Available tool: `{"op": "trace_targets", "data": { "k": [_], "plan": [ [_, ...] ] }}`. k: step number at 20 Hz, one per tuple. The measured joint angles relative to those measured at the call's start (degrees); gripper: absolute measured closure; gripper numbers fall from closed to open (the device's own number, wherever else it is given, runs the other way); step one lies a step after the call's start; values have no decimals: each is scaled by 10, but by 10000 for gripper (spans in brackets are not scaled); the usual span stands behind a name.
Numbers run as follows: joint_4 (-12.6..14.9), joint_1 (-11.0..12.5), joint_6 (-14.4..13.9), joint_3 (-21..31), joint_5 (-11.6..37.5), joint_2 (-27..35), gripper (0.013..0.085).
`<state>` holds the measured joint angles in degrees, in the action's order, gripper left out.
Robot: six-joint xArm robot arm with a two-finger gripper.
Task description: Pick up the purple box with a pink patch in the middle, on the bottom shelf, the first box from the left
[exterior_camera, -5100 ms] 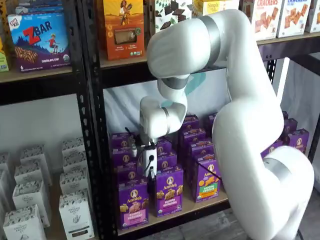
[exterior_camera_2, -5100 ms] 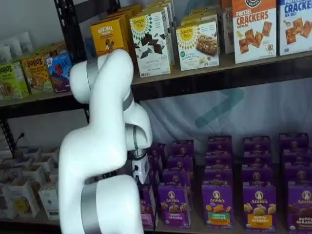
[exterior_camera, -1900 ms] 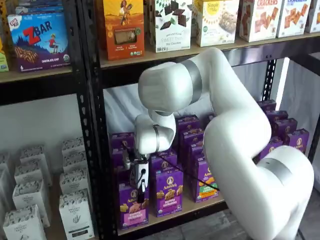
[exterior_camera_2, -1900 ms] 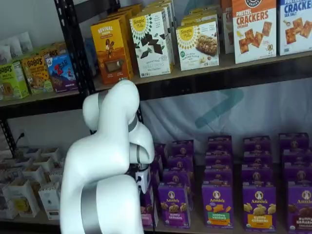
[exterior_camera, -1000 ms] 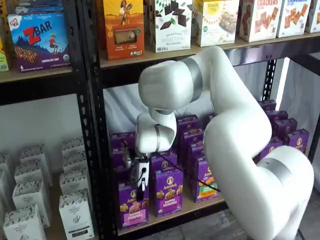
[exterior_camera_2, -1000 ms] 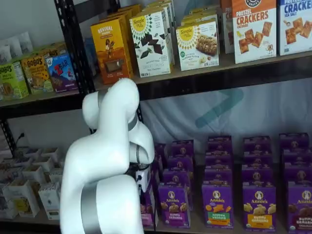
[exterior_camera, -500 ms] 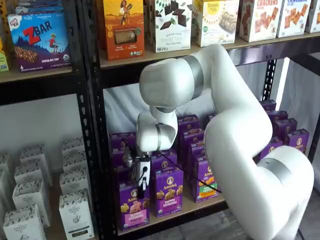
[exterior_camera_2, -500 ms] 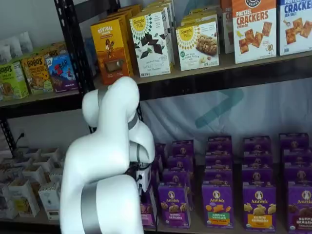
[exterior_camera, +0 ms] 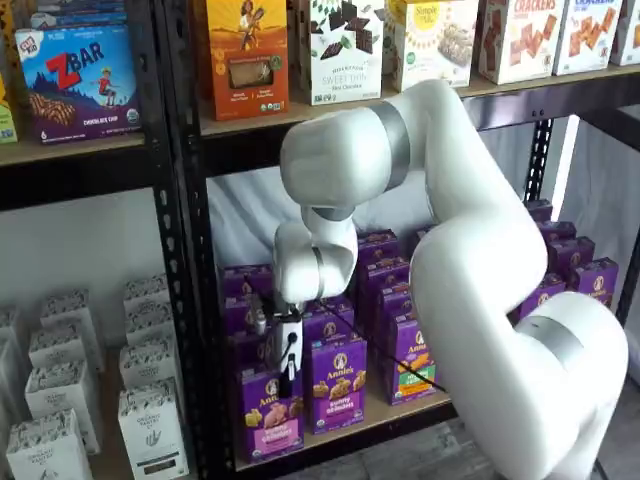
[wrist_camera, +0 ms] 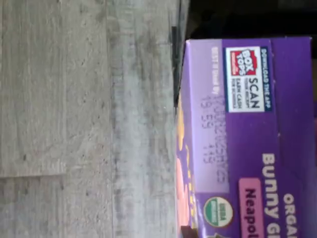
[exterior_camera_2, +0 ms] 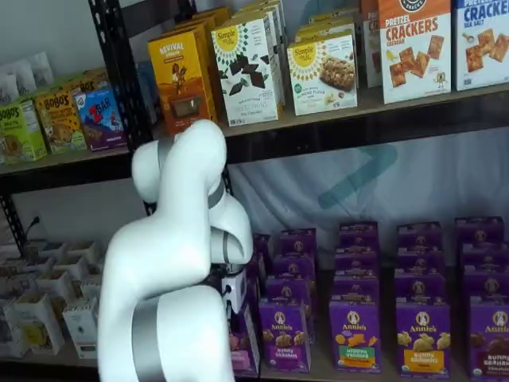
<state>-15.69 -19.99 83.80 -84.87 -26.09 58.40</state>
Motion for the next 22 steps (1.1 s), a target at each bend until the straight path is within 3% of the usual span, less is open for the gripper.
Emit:
{"op": "trace_targets", "data": {
  "k": [9,15,20,22],
  "plan": [
    [57,-6,-55,108,34,-72,690],
    [70,-2,-61,198,71,-138,690],
    [103,6,-83,261,87,-189,690],
    [92,7,-72,278,84,-205,690]
  ]
}}
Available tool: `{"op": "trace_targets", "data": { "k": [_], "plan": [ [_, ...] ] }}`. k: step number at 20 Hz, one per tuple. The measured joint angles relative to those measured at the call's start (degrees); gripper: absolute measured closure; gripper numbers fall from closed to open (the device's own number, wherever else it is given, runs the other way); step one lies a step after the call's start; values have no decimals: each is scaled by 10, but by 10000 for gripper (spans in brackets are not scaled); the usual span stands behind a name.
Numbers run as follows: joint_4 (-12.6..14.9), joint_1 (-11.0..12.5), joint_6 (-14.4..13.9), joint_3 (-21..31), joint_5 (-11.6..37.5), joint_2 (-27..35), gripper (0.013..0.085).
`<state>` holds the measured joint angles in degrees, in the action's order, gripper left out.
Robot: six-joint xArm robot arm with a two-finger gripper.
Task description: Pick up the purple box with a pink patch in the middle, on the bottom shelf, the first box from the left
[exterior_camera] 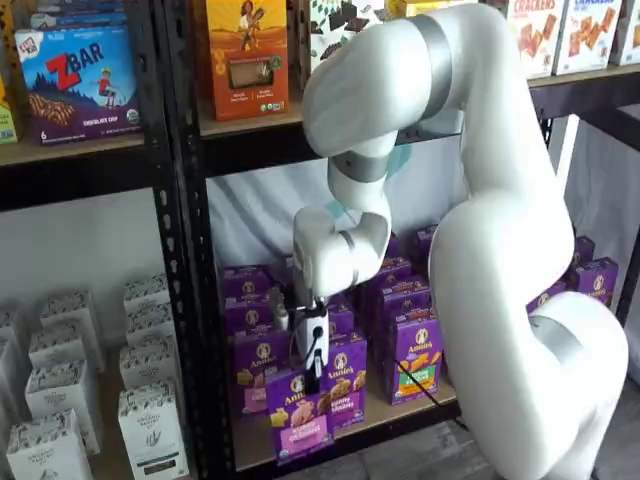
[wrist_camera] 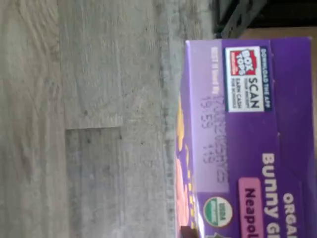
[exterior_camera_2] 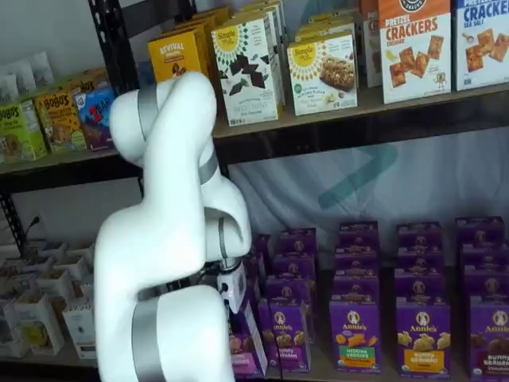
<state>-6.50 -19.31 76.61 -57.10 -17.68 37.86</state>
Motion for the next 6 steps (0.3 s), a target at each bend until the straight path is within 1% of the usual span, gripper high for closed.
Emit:
{"op": "trace_targets", "data": {
  "k": [3,6],
  "plan": [
    [-9,1,10,23,0,-22,690],
    [-32,0,31,43,6,-40,690]
  ]
}}
